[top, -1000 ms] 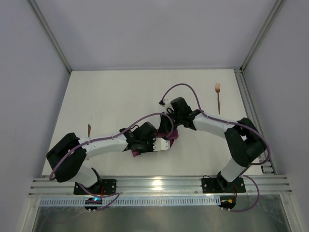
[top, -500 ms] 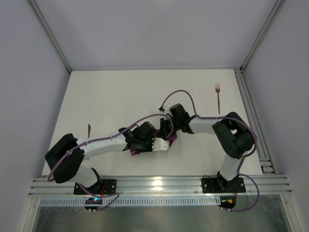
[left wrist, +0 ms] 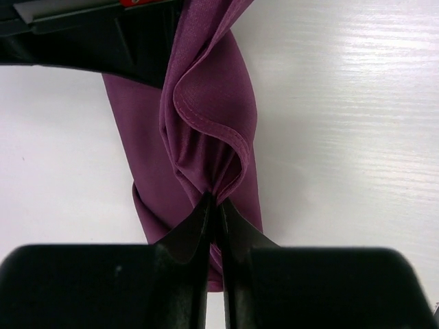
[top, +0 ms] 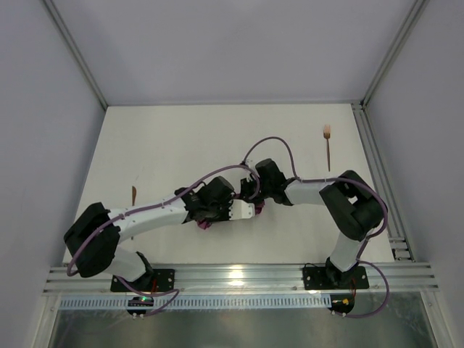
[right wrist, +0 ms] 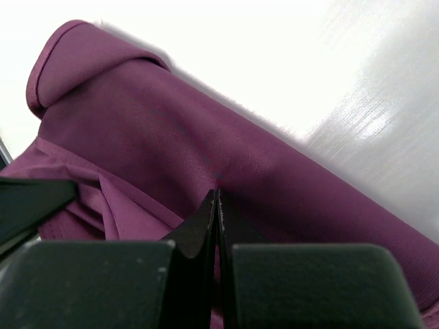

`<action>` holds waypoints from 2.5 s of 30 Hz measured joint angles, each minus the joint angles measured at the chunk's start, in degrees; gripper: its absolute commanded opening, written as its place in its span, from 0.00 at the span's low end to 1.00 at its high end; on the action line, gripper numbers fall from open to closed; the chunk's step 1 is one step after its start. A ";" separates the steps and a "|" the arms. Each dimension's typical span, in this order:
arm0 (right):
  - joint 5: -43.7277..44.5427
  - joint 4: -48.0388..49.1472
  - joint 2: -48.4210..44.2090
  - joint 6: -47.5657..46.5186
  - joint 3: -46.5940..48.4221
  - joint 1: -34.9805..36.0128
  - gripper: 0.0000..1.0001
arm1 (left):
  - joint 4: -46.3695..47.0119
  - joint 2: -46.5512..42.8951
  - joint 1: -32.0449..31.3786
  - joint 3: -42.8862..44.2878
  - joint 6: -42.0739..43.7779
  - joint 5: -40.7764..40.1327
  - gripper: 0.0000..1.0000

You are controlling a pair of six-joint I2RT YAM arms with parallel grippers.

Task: Fold the napkin into a case and place the utensils inside
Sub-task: Fold the 2/3-rectangle-folded napkin at the center of the board.

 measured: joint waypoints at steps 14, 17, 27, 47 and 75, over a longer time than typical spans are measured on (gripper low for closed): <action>-0.44 4.63 -2.19 -0.24 -4.35 1.70 0.04 | 0.63 4.44 9.05 0.98 1.07 5.20 0.15; -1.46 6.78 -2.95 0.13 -6.38 1.77 0.04 | 1.09 4.28 10.01 0.98 1.22 7.02 0.15; -3.34 12.39 -3.80 1.07 -10.36 1.77 0.04 | 2.99 3.48 10.67 0.98 1.33 12.28 0.21; -4.76 15.06 -4.98 0.92 -12.87 2.03 0.11 | 4.81 14.43 11.61 6.29 1.27 13.70 0.21; 6.38 -8.22 -24.15 1.51 -13.77 -1.03 0.45 | 4.90 18.36 10.34 14.78 1.01 19.91 0.19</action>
